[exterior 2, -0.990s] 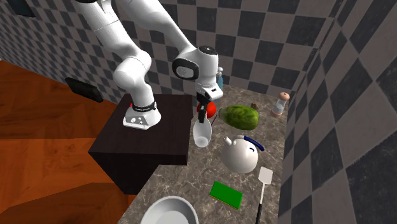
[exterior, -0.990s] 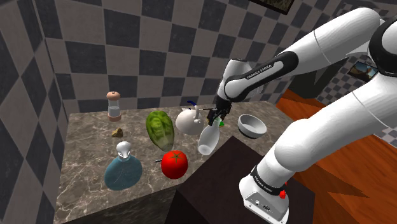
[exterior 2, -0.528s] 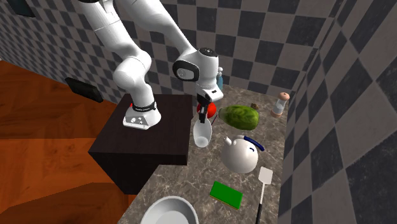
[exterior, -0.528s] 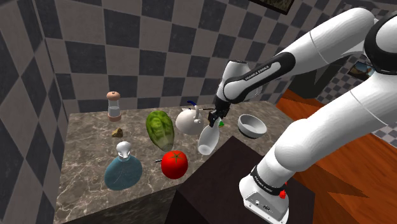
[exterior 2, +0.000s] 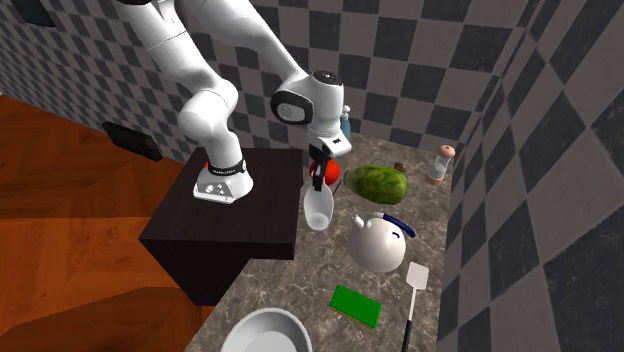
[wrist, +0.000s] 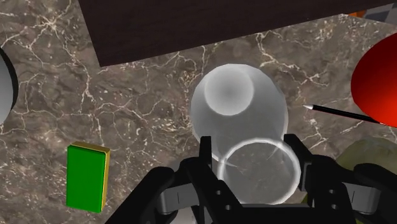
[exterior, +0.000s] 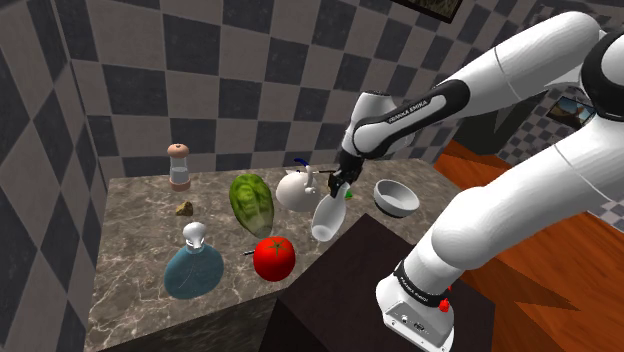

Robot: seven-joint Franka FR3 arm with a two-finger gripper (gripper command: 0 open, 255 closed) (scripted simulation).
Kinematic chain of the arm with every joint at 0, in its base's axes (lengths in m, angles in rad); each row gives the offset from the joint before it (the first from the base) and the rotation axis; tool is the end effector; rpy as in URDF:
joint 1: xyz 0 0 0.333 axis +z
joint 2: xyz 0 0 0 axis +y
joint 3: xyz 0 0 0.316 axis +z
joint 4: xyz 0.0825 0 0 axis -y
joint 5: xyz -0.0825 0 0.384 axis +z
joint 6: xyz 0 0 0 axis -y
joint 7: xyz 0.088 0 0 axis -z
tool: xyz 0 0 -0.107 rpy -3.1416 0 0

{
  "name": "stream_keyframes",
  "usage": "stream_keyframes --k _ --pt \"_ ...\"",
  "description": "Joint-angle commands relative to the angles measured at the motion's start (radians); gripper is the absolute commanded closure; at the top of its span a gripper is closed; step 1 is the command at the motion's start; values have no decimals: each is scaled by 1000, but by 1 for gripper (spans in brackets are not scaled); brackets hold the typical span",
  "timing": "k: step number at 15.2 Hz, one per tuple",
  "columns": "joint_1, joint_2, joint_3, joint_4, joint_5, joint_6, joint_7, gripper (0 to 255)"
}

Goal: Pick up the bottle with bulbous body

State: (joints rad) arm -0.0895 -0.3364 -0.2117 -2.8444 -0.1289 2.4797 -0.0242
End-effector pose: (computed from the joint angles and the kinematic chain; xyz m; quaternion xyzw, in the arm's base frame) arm 0.3384 -0.0970 0.2861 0.9966 -0.0805 -0.0162 0.0015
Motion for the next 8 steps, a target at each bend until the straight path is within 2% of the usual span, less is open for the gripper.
stream_keyframes --k 1,8 --pt "-1 -32 5 6 -1 -38 4 255" --pt "-5 -127 16 43 -1 -170 7 255"
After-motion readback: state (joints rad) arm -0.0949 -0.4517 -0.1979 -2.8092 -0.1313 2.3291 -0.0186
